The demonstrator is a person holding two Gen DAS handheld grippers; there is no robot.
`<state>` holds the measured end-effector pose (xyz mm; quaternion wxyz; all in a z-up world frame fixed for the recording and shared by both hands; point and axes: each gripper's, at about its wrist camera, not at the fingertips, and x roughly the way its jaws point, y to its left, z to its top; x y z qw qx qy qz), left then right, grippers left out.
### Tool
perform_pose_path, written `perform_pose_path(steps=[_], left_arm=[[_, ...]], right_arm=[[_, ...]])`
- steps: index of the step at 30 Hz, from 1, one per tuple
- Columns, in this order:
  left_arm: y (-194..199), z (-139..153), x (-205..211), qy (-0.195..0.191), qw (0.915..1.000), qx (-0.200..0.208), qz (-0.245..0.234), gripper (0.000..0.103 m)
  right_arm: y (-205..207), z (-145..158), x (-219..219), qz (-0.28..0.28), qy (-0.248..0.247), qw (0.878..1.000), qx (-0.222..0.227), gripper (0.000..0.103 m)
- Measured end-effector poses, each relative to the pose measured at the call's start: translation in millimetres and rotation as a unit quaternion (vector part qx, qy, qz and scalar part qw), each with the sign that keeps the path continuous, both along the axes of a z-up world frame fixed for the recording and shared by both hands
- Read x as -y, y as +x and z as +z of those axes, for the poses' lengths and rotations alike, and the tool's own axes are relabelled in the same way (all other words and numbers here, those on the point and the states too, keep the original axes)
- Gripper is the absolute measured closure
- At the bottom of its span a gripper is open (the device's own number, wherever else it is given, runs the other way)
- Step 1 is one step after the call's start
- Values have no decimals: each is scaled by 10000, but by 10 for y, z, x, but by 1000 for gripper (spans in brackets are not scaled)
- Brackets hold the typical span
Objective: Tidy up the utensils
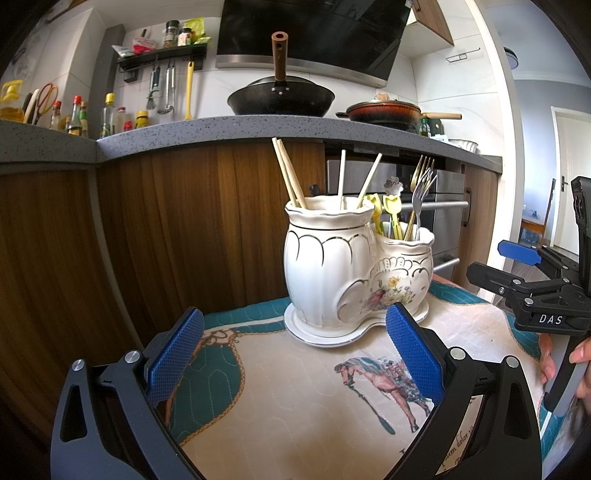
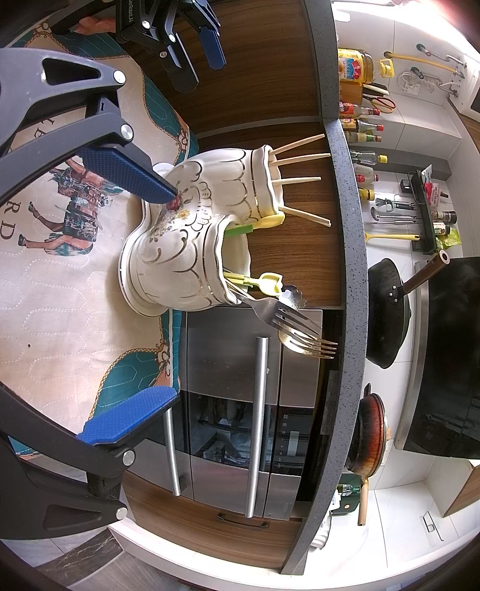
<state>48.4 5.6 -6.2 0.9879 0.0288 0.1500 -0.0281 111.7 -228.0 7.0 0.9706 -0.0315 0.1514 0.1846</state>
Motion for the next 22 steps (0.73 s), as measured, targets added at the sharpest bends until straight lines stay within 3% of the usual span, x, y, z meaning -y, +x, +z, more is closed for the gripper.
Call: perform_pose_path(steps=[22], left_arm=[[6, -9, -17, -24, 10000, -44, 9, 5]], right_arm=[[0, 1, -2, 0, 1, 10000, -5, 5]])
